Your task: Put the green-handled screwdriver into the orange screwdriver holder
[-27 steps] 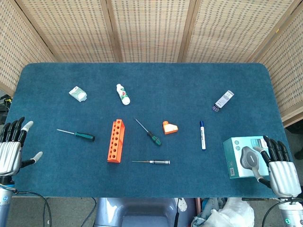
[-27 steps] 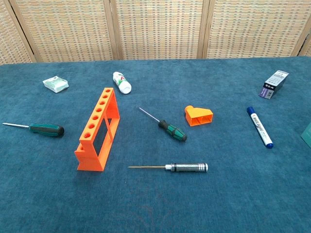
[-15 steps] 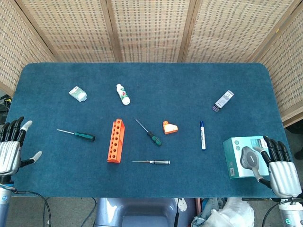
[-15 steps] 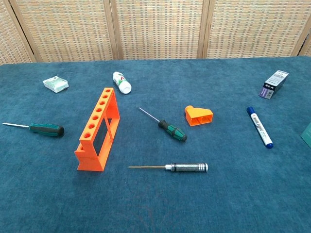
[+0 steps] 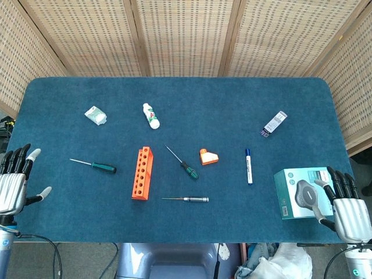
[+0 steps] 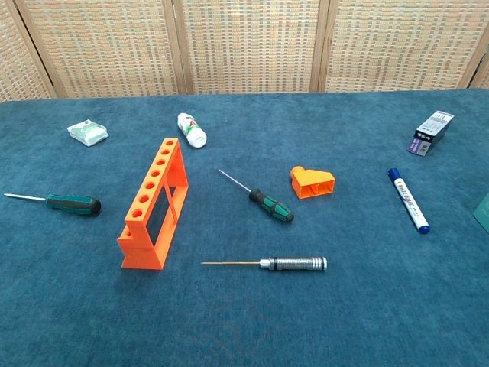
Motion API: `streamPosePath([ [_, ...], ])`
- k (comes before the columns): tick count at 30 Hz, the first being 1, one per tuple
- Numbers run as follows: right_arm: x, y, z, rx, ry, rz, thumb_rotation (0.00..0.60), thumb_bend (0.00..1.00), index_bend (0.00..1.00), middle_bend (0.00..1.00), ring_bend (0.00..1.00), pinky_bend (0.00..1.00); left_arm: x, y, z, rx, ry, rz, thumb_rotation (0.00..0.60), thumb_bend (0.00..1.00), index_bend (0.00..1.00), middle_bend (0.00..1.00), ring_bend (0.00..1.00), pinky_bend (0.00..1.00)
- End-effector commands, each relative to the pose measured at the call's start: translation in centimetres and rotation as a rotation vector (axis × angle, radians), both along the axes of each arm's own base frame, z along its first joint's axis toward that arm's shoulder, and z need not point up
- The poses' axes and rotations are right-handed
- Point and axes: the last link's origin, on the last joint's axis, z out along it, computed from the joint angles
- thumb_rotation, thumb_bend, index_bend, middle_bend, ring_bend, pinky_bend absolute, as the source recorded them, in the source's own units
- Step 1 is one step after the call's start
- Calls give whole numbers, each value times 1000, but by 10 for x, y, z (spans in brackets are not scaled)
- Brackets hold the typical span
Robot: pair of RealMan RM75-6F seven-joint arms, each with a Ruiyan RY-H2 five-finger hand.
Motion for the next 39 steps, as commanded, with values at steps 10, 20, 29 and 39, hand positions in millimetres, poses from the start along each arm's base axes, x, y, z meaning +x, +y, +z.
streamPosePath([
  [10,0,0,0,3,-3,-4,600,268,228,0,0,0,5,3,0,-2,4,-9,600,157,146,0,0,0],
  [20,0,-1,-1,9,-4,-5,600,268,227,0,0,0,22,39,-1,-61,43,-30,600,183,283,0,0,0],
  [29,-2,-1,1,5,-16,-12,600,268,227,0,0,0,22,85,-29,-200,71,31,600,183,322,0,0,0],
  [39,-6,-2,6,-5,-37,-24,600,268,227,0,0,0,35,116,-68,-323,150,36,600,183,402,0,0,0],
])
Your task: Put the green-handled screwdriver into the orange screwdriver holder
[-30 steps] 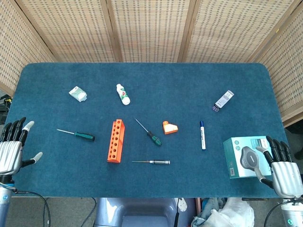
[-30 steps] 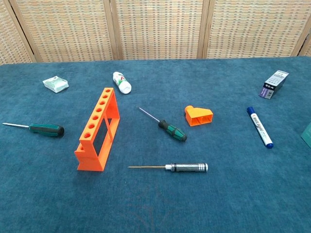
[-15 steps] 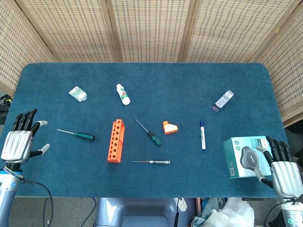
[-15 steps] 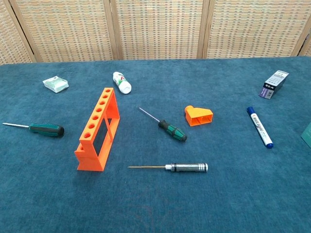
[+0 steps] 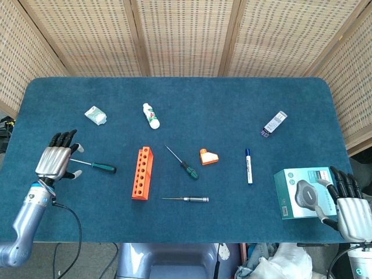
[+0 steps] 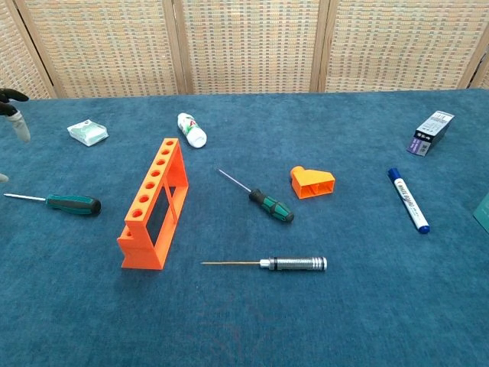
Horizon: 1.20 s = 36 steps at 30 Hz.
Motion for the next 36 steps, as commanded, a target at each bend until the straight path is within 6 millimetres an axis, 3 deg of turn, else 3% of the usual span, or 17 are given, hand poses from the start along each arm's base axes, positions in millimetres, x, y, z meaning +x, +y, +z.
streamPosePath([
  [1,-1,0,2,-5,-6,-3,600,268,227,0,0,0,6,8,-14,-33,29,-7,600,183,417,0,0,0],
  [16,-5,0,6,-12,-27,-11,600,268,227,0,0,0,9,17,-54,-117,93,30,600,183,441,0,0,0],
  [36,-6,-1,6,-7,-38,-14,600,268,227,0,0,0,9,27,-82,-138,119,52,600,185,457,0,0,0],
])
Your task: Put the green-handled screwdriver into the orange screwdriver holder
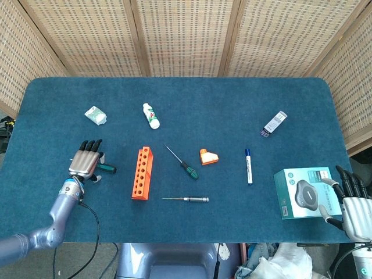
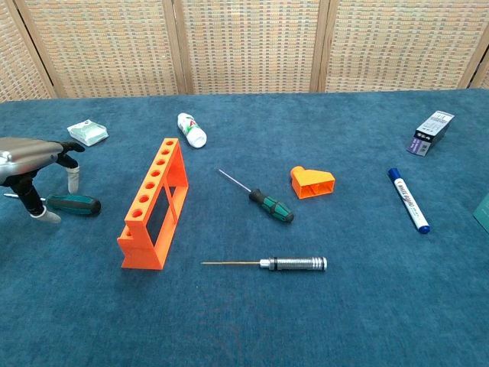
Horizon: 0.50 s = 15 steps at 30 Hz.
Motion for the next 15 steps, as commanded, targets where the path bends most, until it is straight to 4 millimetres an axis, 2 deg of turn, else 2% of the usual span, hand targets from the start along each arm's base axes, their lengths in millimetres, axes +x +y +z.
streamPosePath([
  [1,0,0,0,1,-1,-2,600,268,227,0,0,0,2,2,-3,0,1,-3,600,187,460,0,0,0],
  [6,0,0,0,2,-4,-1,600,268,227,0,0,0,7,4,-10,-3,-3,-12,600,231,476,0,0,0],
  [15,0,0,0,1,-10,2,600,268,227,0,0,0,11,4,-17,-12,-2,-16,600,237,491,0,0,0],
])
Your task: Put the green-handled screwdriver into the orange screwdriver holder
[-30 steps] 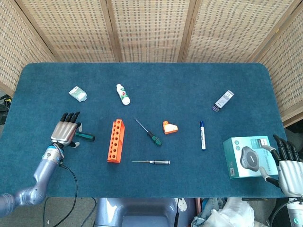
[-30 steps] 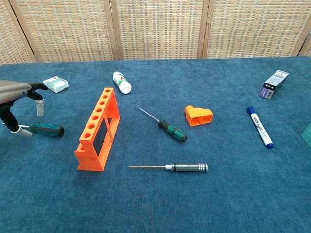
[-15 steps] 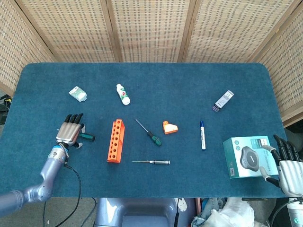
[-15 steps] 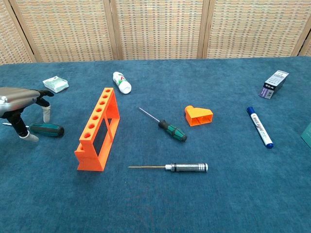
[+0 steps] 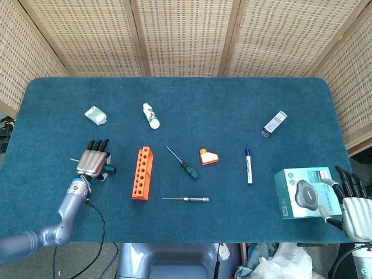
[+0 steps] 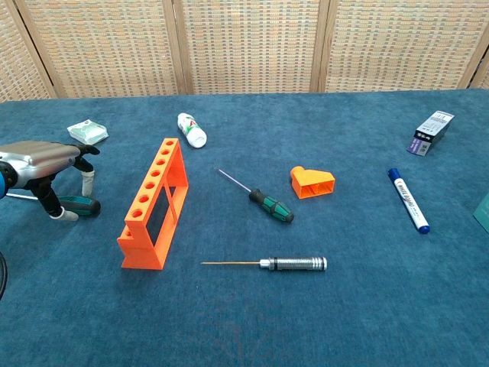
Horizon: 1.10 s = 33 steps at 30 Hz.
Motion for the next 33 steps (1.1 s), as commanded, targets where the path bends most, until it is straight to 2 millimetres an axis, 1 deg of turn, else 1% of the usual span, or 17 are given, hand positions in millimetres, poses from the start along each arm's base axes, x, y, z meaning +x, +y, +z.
streamPosePath([
  [1,0,0,0,0,0,1,600,268,227,0,0,0,0,0,-2,-3,4,3,600,238,503,0,0,0],
  [9,1,0,0,-3,-4,7,600,268,227,0,0,0,1,1,-4,15,-5,-2,600,276,612,0,0,0],
  [12,0,0,-1,-2,-2,8,600,268,227,0,0,0,4,1,0,34,-22,-17,600,281,623,0,0,0],
  [16,1,0,-1,-2,-1,11,600,268,227,0,0,0,13,2,12,76,-72,-45,600,285,630,4,0,0],
  [18,1,0,-2,-1,0,12,600,268,227,0,0,0,18,2,20,104,-110,-54,600,285,630,9,0,0],
  [23,2,0,-2,-2,1,15,600,268,227,0,0,0,31,-1,35,173,-272,-50,600,285,630,20,0,0],
  [27,2,1,-2,-1,1,14,600,268,227,0,0,0,38,-4,43,223,-411,-46,600,286,630,42,0,0],
  [33,1,0,-2,-1,2,8,600,268,227,0,0,0,50,-5,53,292,-536,-54,600,287,630,53,0,0],
])
